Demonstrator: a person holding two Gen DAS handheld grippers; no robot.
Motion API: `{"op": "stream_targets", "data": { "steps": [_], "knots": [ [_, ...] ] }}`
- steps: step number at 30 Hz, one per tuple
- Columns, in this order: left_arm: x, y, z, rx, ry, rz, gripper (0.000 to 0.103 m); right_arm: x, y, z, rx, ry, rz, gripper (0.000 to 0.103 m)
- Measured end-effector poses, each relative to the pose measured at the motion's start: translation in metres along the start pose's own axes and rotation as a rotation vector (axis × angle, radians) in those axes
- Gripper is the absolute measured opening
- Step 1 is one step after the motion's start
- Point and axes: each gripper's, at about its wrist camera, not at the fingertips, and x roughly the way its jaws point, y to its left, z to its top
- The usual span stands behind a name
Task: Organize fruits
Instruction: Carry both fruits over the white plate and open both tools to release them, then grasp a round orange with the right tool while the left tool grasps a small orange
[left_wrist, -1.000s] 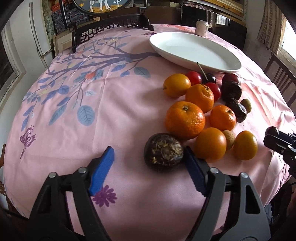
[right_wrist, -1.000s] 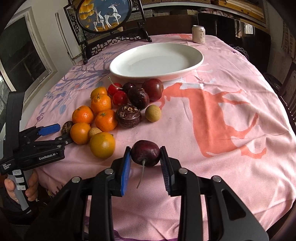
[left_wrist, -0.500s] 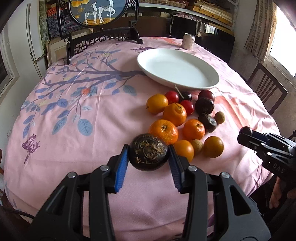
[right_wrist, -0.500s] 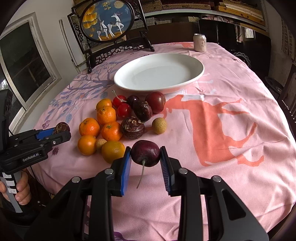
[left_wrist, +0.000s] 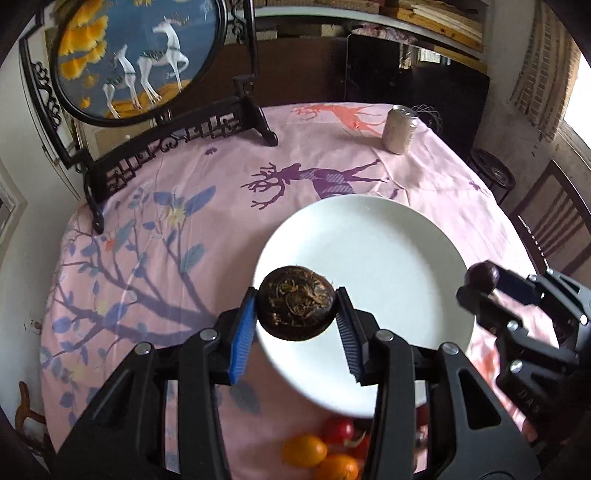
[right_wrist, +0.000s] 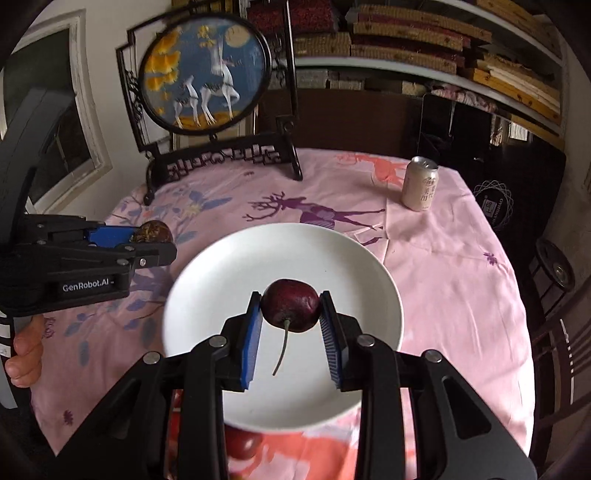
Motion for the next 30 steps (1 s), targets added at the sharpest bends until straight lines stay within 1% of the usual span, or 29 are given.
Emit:
{"op": "stream_targets", "data": {
  "steps": [2,4,6,9,10,11,12,13,16,18,19,20,23,25,28,30],
  "knots": [
    [0.038,0.0,0.018,-0.037,0.064,-0.033,0.043,0.045,-0.016,0.007,0.03,0.093,0.027,0.031],
    [0.066,-0.001,0.029,-0.062,0.105,-0.052,0.043,0.076,-0.028,0.008,0.047,0.148,0.033,0.031],
    [0.085,-0.004,0.035,-0.071,0.126,-0.073,0.043,0.094,-0.032,0.008,0.04,0.164,0.03,0.031],
    [0.101,-0.011,0.038,-0.06,0.147,-0.084,0.044,0.107,-0.032,0.012,0.03,0.179,0.038,0.032],
    [0.102,-0.011,0.04,-0.058,0.144,-0.082,0.05,0.109,-0.03,0.013,0.019,0.189,0.034,0.044],
    [0.101,-0.011,0.041,-0.06,0.138,-0.079,0.065,0.108,-0.028,0.015,0.006,0.188,0.009,0.057],
    [0.096,-0.01,0.042,-0.064,0.121,-0.075,0.069,0.103,-0.027,0.015,-0.003,0.17,-0.027,0.058],
    [0.088,-0.007,0.043,-0.062,0.101,-0.071,0.071,0.096,-0.027,0.016,-0.011,0.157,-0.046,0.058],
    [0.05,0.002,0.033,-0.05,0.041,-0.063,0.072,0.061,-0.026,0.014,-0.003,0.138,-0.045,0.058],
    [0.015,0.007,0.014,-0.038,-0.019,-0.056,0.076,0.026,-0.021,0.005,0.005,0.115,-0.041,0.059],
    [-0.001,0.009,0.0,-0.032,-0.046,-0.04,0.081,0.007,-0.016,-0.003,0.015,0.105,-0.036,0.065],
    [-0.017,0.011,-0.017,-0.023,-0.069,-0.029,0.083,-0.01,-0.011,-0.012,0.029,0.094,-0.03,0.071],
    [-0.054,0.017,-0.074,-0.019,-0.124,-0.02,0.085,-0.058,0.01,-0.055,0.06,0.058,0.01,0.078],
    [-0.072,0.022,-0.116,-0.036,-0.151,-0.035,0.086,-0.082,0.028,-0.089,0.058,0.032,0.018,0.078],
    [-0.087,0.028,-0.171,-0.049,-0.16,-0.052,0.086,-0.105,0.054,-0.131,0.053,0.024,0.027,0.079],
    [-0.091,0.03,-0.199,-0.056,-0.159,-0.03,0.086,-0.113,0.066,-0.15,0.053,0.028,0.023,0.079]
  ]
}}
